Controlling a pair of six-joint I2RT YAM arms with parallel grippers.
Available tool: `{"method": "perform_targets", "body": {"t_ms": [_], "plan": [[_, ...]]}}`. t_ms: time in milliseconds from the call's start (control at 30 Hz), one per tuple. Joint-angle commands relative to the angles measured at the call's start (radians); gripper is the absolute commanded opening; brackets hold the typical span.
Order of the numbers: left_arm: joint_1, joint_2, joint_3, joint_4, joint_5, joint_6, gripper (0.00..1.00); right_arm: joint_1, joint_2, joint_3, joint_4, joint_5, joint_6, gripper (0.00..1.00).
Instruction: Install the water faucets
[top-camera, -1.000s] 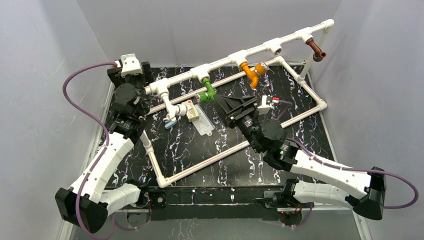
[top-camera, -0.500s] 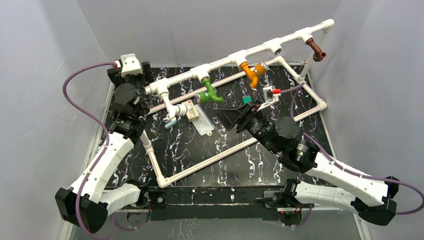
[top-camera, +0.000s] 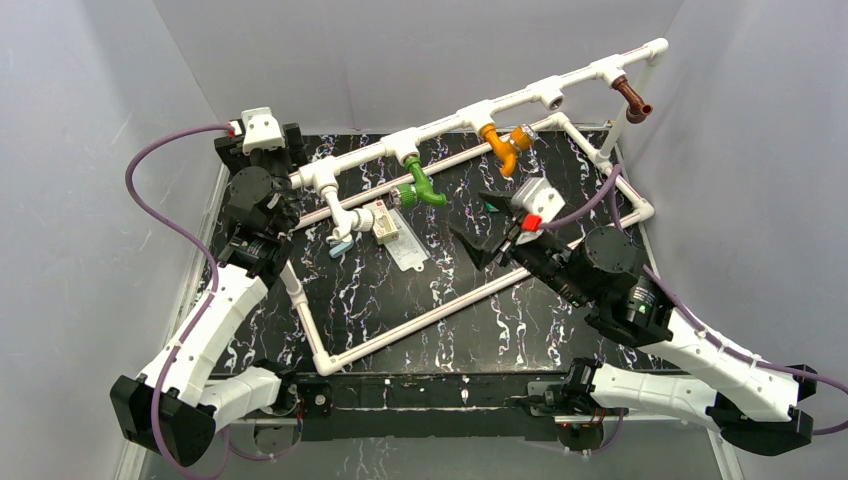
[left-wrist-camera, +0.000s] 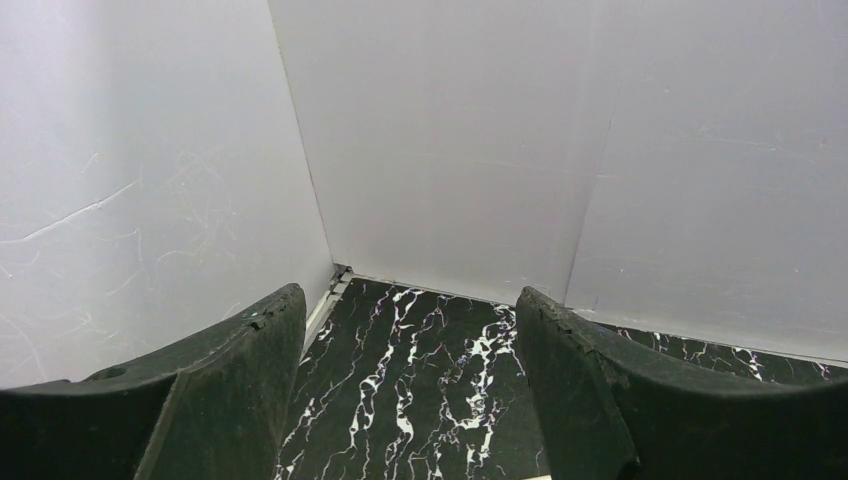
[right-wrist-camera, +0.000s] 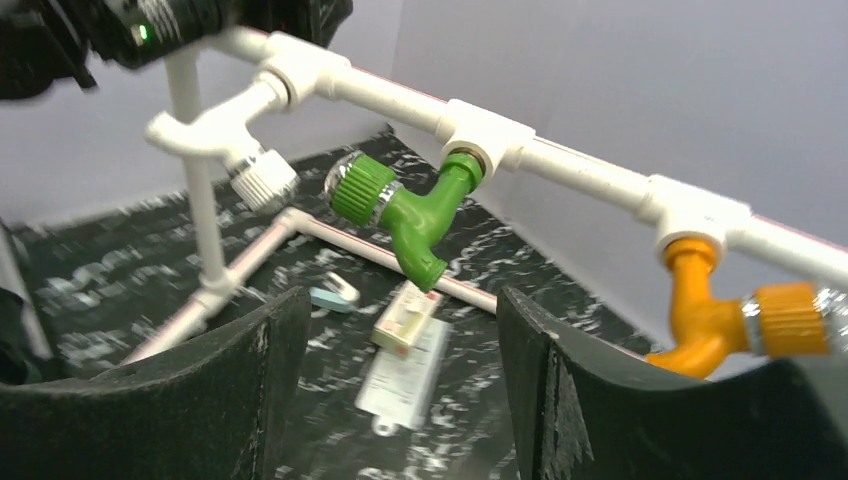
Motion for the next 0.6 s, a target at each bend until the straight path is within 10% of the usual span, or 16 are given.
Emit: {"method": "perform_targets", "body": {"t_ms": [0,567], "plan": [[-0.034,0.113,-0.152,-0.438,0.055,-0.017,0.74,0.001,-0.001,0.047,-0.030,-0.088,-0.415,0.73],[-0.034,0.112,-0.151,-0.443,0.063,-0.022,0.74,0.001,0.116,-0.041,0.141,-0.126,-1.148,0.75]]}}
